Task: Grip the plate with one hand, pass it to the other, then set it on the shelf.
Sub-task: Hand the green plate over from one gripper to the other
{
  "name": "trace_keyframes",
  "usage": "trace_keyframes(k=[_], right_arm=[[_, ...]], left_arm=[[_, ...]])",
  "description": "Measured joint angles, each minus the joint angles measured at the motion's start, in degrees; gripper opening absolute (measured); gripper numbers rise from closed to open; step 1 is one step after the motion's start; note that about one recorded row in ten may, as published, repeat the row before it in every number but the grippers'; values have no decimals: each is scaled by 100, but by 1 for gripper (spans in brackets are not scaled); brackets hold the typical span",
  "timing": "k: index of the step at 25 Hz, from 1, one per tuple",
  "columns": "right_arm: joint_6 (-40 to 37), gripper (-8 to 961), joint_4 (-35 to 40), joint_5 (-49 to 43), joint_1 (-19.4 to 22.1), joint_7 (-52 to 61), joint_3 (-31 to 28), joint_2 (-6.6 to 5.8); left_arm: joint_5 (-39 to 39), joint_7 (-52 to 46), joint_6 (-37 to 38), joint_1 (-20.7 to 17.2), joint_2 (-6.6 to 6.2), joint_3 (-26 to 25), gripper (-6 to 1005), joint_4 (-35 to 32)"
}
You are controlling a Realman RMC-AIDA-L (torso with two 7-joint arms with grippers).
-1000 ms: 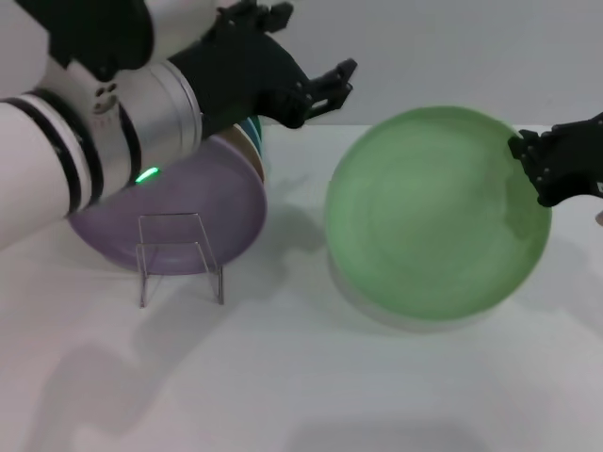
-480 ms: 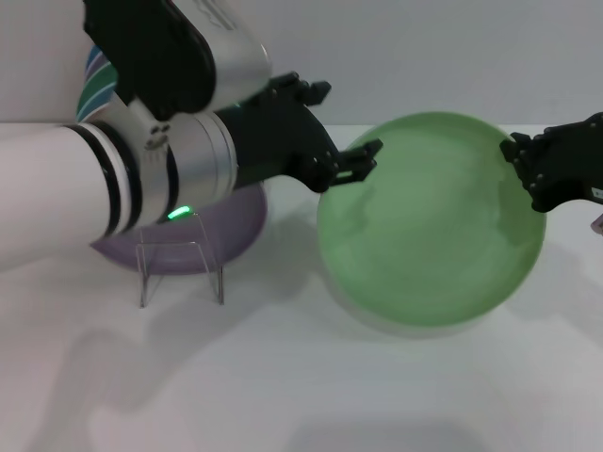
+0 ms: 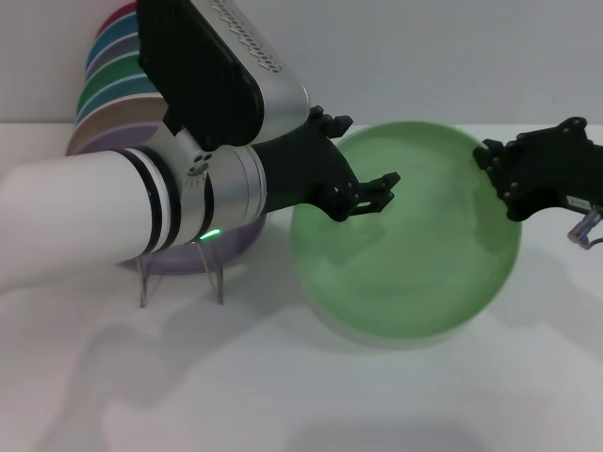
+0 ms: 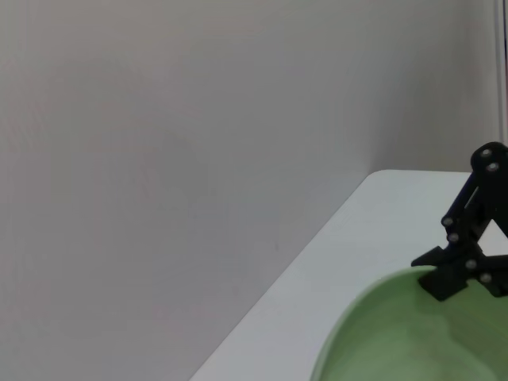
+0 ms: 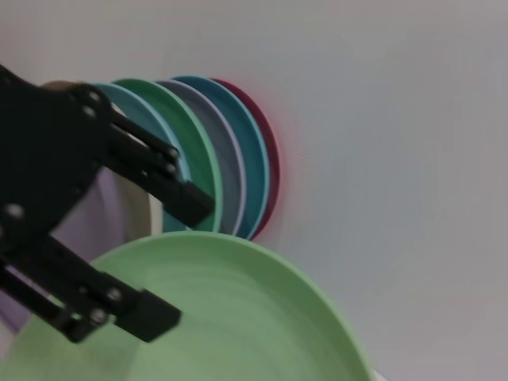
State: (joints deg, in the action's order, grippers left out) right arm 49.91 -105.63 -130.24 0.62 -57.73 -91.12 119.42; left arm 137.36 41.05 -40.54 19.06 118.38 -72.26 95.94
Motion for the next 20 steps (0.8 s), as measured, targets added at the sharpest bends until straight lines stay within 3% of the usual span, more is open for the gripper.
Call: trace_keyframes(k=[20], right_arm=[[51, 88, -133, 42, -2, 39, 122, -7]], left_arm=[[6, 408, 290, 80, -5, -39, 757, -288]])
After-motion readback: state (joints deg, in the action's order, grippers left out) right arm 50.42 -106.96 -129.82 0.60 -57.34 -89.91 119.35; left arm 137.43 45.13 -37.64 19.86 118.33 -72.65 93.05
